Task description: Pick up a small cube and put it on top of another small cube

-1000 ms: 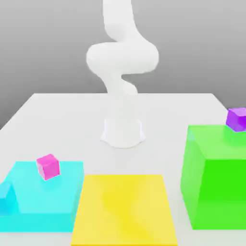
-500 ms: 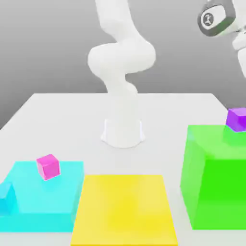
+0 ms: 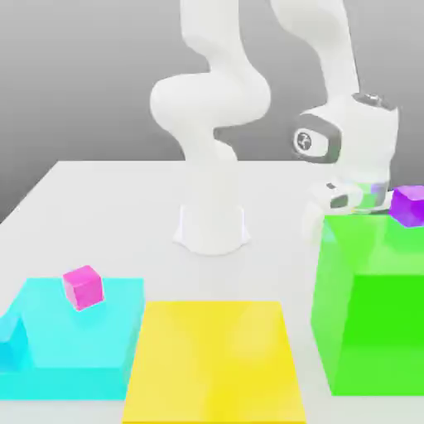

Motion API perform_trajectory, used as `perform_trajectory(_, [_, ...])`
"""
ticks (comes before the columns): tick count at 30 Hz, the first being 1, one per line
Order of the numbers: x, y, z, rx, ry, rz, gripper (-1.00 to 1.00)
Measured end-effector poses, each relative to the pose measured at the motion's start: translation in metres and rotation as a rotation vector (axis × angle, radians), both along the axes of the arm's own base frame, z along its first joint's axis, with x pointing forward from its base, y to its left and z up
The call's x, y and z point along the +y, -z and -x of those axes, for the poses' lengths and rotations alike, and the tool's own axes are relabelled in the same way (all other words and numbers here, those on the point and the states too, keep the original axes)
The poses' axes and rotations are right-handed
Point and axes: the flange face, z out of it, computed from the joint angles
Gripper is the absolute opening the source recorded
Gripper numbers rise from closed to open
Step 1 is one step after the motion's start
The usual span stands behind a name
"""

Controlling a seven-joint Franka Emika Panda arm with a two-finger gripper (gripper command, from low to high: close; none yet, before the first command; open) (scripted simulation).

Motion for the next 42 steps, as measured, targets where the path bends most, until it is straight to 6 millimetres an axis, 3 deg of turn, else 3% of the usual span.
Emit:
perform_trajectory(5, [-0.002, 0.04, 0.002, 0.005, 0.004, -0.001, 0.0])
perform_trajectory(6, [-0.002, 0.044, 0.002, 0.005, 0.004, 0.0, -1.0])
perform_trajectory(13, [-0.002, 0.043, 0.002, 0.002, 0.004, 0.0, -1.0])
perform_trajectory(22, [-0.003, -0.019, -0.004, 0.002, -0.017, 0.01, -1.0])
perform_trajectory(25, [0.026, -0.027, 0.007, 0.009, -0.277, 0.066, -1.0])
perform_trajectory(31, [0.091, -0.041, 0.051, -0.003, -0.868, 0.225, -1.0])
perform_trajectory(38, [0.159, -0.071, 0.109, -0.057, -1.538, 0.49, -1.0])
perform_trajectory(42, [0.2, -0.096, 0.157, -0.107, -1.907, 0.659, -1.0])
